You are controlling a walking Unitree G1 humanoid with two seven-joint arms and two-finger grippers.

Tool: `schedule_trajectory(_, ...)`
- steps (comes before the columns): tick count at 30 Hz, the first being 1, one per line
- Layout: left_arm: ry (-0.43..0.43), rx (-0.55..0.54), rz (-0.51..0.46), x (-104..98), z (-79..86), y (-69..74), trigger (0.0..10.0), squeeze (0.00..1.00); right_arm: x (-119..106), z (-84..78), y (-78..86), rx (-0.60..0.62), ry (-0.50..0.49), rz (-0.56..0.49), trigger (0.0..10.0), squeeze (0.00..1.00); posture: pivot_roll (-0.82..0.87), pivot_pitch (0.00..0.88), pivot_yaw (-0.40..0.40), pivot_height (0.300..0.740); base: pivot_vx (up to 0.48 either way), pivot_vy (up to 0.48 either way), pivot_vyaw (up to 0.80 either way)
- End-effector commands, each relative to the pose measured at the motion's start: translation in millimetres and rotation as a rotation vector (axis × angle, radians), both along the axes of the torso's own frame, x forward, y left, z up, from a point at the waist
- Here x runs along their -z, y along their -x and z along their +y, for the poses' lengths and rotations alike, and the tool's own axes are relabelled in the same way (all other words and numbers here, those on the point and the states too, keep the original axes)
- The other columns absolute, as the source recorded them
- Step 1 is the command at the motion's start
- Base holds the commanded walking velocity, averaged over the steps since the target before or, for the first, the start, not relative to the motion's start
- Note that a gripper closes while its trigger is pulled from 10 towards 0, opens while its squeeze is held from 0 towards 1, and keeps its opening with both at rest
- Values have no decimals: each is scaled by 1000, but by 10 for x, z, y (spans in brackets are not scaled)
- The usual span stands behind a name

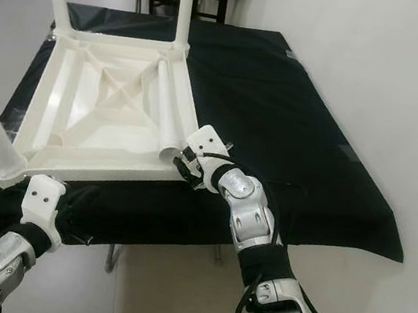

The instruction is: Building children table

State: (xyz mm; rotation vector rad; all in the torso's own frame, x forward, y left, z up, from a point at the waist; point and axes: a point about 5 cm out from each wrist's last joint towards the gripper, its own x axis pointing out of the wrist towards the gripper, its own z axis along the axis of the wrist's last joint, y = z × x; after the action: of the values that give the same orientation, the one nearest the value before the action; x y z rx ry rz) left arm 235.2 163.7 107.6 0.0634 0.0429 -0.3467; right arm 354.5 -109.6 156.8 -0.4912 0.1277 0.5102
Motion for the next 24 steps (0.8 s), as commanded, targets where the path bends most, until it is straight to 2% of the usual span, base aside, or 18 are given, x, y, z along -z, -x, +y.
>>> schedule_trajectory(1, -1, 0, 10, 35, -1, 9, 10000, 0, -50, 13, -5, 45, -42, -14, 10000, 0, 15, 69, -82, 740, 0, 0, 0)
schedule_trajectory(4, -1, 0, 10, 35, -1, 9, 10000, 0, -60, 37, -2, 52, -53, -20, 10000, 0, 15, 69, -82, 740, 0, 0, 0)
schedule_trajectory(9, 0, 3, 9, 38, -5, 5, 10000, 0, -130, 181, -17, 79, -91, -67, 10000, 0, 5, 67, -82, 740, 0, 0, 0)
schedule_trajectory(11, 0, 3, 9, 38, -5, 5, 10000, 0, -130, 181, -17, 79, -91, -67, 10000, 0, 5, 67, -82, 740, 0, 0, 0)
schedule_trajectory(14, 1, 5, 10, 42, -9, 7, 10000, 0, -174, 321, -28, 66, -107, -83, 10000, 0, 5, 67, -82, 740, 0, 0, 0)
schedule_trajectory(19, 1, 5, 10, 39, -15, 7, 10000, 0, -112, 466, -64, 74, -85, -71, 10000, 0, 12, 66, -84, 740, 0, 0, 0)
schedule_trajectory(23, 1, 5, 9, 39, -19, 7, 10000, 0, -83, 492, -93, 96, -65, -77, 10000, 0, 16, 65, -87, 740, 0, 0, 0)
schedule_trajectory(24, 2, 4, 9, 39, -23, 8, 10000, 0, -76, 504, -122, 118, -53, -91, 1373, 0, 17, 65, -88, 740, 0, 0, 0)
